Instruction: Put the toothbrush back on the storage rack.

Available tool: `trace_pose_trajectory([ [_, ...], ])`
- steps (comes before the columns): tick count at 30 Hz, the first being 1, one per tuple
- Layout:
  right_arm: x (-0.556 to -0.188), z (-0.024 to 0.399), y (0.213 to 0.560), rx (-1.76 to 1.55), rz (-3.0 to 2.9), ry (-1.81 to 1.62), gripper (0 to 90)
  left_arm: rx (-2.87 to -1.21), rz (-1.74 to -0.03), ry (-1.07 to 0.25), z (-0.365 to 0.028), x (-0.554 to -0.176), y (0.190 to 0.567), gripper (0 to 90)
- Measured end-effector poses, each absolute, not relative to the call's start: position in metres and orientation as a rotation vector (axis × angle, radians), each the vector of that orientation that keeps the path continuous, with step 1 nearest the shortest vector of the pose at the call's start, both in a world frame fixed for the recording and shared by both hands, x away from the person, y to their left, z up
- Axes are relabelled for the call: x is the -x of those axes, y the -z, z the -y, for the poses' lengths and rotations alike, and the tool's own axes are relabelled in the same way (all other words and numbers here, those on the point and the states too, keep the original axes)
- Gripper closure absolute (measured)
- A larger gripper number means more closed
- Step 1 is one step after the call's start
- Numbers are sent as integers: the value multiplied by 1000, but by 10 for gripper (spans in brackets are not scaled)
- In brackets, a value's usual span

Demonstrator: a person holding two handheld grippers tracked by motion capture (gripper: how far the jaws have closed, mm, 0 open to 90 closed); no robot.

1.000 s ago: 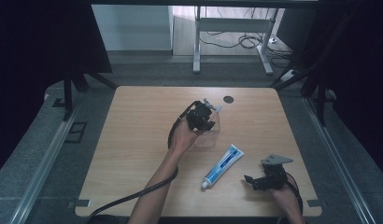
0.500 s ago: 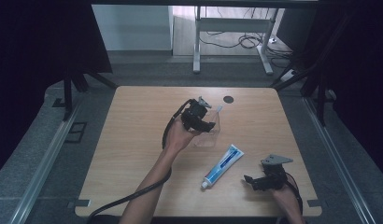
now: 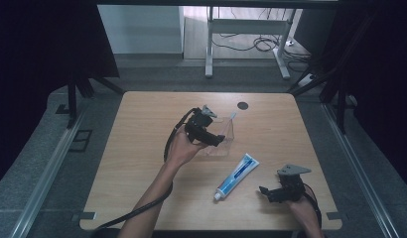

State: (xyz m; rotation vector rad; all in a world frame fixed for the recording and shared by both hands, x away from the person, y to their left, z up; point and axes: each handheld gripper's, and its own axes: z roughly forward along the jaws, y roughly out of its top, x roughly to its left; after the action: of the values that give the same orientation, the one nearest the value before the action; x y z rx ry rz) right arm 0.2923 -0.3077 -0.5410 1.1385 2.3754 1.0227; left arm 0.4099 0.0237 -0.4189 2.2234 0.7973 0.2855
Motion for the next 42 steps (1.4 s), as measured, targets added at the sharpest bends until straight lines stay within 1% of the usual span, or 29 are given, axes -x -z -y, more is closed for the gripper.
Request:
trace_pose_trajectory([
  [9, -292, 307, 541, -1137, -2374, -1019, 0, -2226, -795, -267, -39, -397, 422, 139],
  [24, -292, 307, 540, -1137, -2366, -1022, 0, -2208, -775, -282, -64, -376, 426, 128],
  [33, -292, 307, 541, -1137, -2368, -1019, 0, -2202, -768, -286, -77, -364, 434, 128],
  [42, -291, 306, 541, -1142, -2370, -1018, 0, -2191, -781, -261, -91, -356, 448, 128],
])
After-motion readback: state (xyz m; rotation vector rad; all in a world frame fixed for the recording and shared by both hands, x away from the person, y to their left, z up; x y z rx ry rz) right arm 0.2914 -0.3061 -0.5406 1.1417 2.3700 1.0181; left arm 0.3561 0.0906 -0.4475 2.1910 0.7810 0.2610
